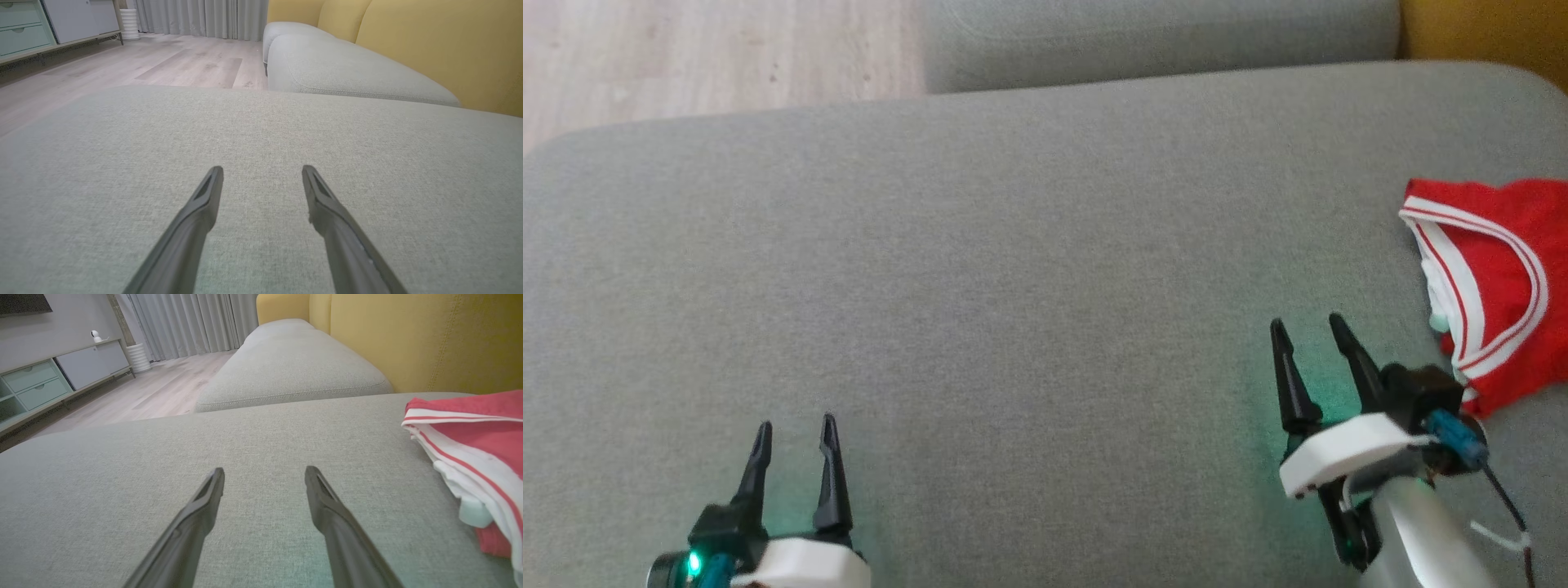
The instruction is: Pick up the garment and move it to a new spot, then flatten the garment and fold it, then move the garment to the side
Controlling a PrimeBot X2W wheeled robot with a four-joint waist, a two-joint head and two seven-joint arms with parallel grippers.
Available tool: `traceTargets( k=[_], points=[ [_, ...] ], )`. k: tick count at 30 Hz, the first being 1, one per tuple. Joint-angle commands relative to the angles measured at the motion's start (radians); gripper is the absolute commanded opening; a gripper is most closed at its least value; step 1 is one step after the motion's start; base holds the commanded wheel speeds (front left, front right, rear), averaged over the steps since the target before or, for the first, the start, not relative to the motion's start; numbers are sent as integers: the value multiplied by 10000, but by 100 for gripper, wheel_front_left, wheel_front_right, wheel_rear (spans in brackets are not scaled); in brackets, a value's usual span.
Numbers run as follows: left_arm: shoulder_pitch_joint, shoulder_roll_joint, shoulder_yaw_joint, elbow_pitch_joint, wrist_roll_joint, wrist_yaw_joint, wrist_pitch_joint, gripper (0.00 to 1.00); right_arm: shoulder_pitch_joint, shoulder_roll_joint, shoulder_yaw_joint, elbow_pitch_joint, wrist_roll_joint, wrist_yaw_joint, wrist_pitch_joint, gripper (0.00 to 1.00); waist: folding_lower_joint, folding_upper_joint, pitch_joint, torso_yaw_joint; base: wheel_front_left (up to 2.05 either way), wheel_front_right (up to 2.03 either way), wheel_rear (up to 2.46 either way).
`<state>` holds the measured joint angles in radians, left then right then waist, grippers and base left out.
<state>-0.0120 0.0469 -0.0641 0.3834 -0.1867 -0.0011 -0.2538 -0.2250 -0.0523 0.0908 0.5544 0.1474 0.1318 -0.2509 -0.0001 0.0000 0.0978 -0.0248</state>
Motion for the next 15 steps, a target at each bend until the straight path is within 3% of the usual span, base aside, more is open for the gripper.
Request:
traceTargets(
  k=[1, 15],
  points=[
    [-67, 33, 398, -318, -14, -56, -80, 100, -10, 19, 270, -281, 120, -11, -108, 100, 1, 0, -284, 243, 0, 0, 0],
    [500, 33, 589, -642, -281, -231, -80, 100, 482, 20, 289, -286, 447, -11, -108, 100, 1, 0, -733, 339, 0, 0, 0]
  ],
)
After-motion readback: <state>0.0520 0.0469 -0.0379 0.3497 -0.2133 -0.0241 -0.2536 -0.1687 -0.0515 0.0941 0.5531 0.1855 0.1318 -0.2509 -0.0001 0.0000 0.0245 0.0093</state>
